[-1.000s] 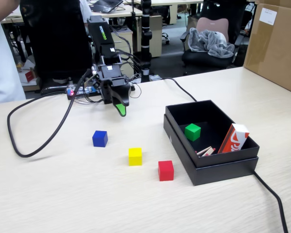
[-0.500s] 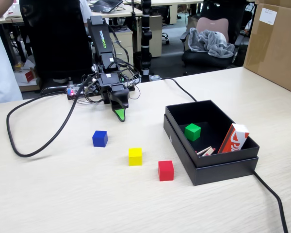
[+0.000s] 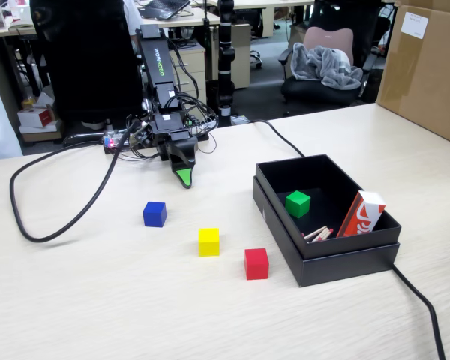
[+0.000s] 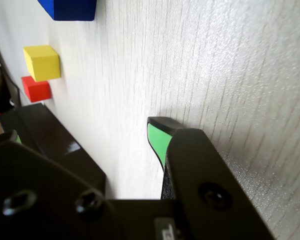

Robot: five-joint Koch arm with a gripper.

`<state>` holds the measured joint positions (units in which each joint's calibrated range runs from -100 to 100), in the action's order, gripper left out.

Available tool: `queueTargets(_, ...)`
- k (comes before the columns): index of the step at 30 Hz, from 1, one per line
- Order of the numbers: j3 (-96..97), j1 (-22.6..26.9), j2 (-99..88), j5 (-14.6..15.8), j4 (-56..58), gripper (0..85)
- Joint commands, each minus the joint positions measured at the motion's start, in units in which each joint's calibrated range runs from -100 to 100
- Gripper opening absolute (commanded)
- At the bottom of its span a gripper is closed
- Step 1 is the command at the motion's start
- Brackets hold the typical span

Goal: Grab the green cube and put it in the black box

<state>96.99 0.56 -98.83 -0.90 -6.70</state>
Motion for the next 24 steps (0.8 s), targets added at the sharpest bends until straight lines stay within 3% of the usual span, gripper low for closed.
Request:
queueTargets(1, 1.0, 0.0, 0.8, 0.0, 1.0, 49.3)
queueTargets(24, 0.8, -0.1, 0.8, 0.0, 1.6, 49.2)
